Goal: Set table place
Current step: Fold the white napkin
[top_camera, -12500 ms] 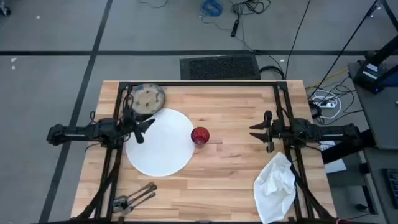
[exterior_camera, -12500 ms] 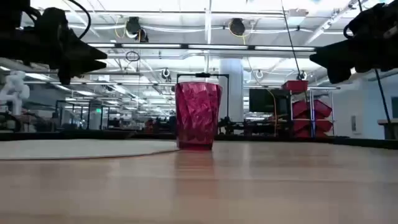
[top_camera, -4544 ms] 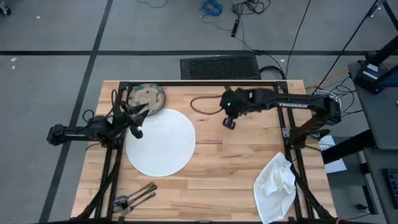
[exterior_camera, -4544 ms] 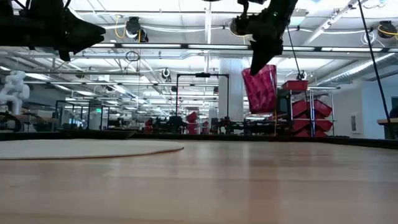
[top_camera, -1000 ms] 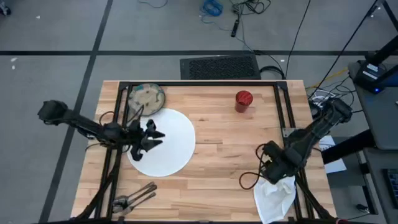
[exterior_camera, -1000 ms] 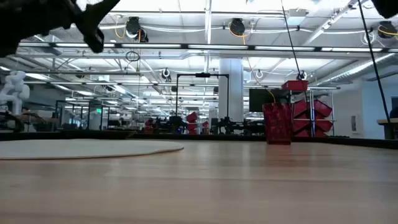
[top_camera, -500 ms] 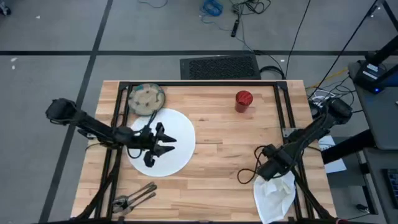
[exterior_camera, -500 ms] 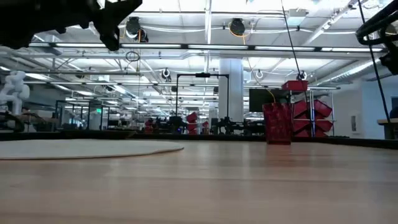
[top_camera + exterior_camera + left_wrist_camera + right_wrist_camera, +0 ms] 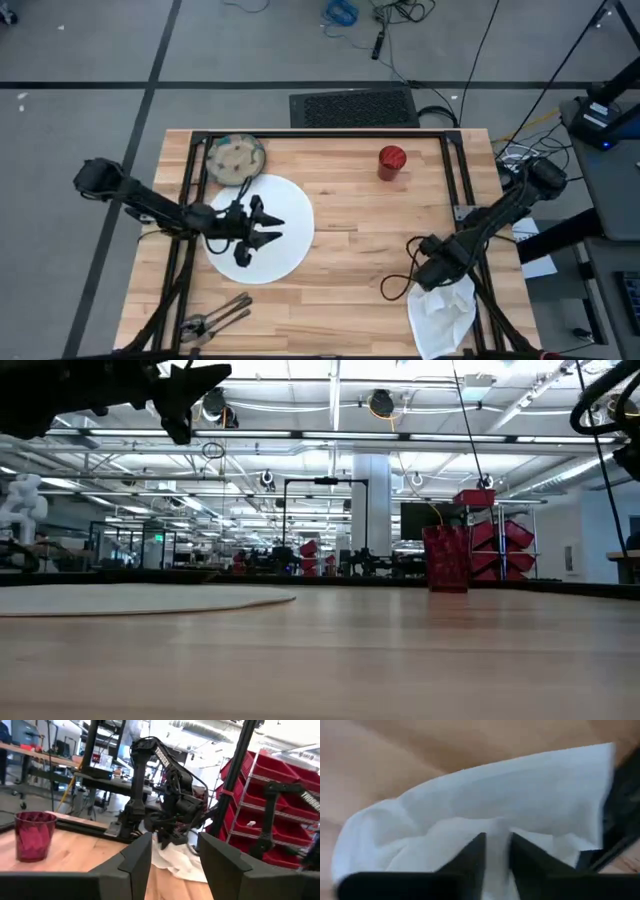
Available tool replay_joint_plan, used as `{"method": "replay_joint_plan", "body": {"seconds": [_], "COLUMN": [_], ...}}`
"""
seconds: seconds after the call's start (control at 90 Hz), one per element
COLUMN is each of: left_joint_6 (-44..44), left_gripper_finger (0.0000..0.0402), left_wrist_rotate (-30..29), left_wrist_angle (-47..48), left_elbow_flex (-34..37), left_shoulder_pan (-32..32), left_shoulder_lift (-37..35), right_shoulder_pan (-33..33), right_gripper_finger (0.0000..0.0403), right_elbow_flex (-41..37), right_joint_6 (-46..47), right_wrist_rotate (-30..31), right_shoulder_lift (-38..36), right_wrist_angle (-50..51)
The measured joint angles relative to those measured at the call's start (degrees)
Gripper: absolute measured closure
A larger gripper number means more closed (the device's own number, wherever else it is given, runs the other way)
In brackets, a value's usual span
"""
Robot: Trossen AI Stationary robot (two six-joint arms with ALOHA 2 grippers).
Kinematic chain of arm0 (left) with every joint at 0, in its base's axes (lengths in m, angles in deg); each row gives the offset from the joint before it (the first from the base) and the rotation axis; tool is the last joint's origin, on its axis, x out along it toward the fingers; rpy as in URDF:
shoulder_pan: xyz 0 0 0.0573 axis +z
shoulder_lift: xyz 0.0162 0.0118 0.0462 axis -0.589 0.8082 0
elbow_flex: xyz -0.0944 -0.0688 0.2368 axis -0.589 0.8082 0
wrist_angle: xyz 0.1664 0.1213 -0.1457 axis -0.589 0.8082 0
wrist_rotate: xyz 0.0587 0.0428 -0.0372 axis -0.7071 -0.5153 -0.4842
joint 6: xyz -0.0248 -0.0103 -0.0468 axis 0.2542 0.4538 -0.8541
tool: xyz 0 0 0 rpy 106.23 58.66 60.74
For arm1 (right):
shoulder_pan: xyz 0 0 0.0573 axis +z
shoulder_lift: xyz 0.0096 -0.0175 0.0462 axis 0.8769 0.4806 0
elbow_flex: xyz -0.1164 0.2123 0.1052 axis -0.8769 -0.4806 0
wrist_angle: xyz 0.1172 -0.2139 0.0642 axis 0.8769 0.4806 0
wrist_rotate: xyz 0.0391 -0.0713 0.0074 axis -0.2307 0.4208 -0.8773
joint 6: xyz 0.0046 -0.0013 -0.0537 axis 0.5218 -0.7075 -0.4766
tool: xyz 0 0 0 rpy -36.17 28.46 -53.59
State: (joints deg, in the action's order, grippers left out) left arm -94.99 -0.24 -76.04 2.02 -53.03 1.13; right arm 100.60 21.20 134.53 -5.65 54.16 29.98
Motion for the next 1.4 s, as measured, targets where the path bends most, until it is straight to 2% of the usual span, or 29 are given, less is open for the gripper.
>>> {"method": "replay_joint_plan", "body": {"seconds": [0.111, 0.222, 0.322, 0.5, 0.611, 0.844, 1.033, 1.189, 1.289, 1.4], "left_joint_6": [0.0, 0.1, 1.0, 0.2, -0.5, 2.0, 7.7, 7.5, 7.0, 6.0], "left_gripper_finger": [0.0256, 0.0256, 0.0256, 0.0256, 0.0256, 0.0256, 0.0256, 0.0256, 0.0256, 0.0256], "left_wrist_rotate": [-1.0, -1.2, -1.6, -3.2, -2.4, 1.5, -0.7, -0.7, 1.2, 8.8], "left_wrist_angle": [2.1, 2.4, 0.7, -5.6, -6.1, -3.6, 1.7, 10.6, 14.9, 15.4], "left_elbow_flex": [0.0, 0.0, 0.0, -1.2, -5.9, -19.6, -26.6, -30.6, -33.0, -35.7], "left_shoulder_pan": [0.0, 0.1, 0.8, 2.6, 3.1, 3.1, 3.7, 7.3, 10.0, 12.5], "left_shoulder_lift": [0.0, 0.6, 3.0, 10.8, 17.1, 32.7, 36.5, 36.5, 37.2, 39.8], "right_shoulder_pan": [0.0, -0.4, -1.0, -1.5, -1.8, -2.9, -0.9, 1.2, 2.7, 4.2], "right_gripper_finger": [0.0397, 0.0402, 0.0402, 0.0403, 0.0403, 0.0403, 0.0403, 0.0403, 0.0403, 0.0403], "right_elbow_flex": [0.5, 3.7, 9.1, 18.5, 21.6, 26.4, 31.6, 32.0, 32.0, 32.0], "right_joint_6": [-3.5, -6.8, -11.5, -23.0, -30.4, -43.7, -53.2, -55.2, -54.7, -49.7], "right_wrist_rotate": [0.5, 4.9, 12.4, 31.2, 39.4, 48.5, 52.5, 52.8, 48.6, 40.5], "right_shoulder_lift": [0.0, 0.0, -0.1, -0.6, -0.6, -0.7, -1.9, -3.8, -4.5, -4.8], "right_wrist_angle": [-1.8, 0.2, 3.9, 7.6, 7.3, 6.8, 6.5, 7.0, 7.0, 7.0]}}
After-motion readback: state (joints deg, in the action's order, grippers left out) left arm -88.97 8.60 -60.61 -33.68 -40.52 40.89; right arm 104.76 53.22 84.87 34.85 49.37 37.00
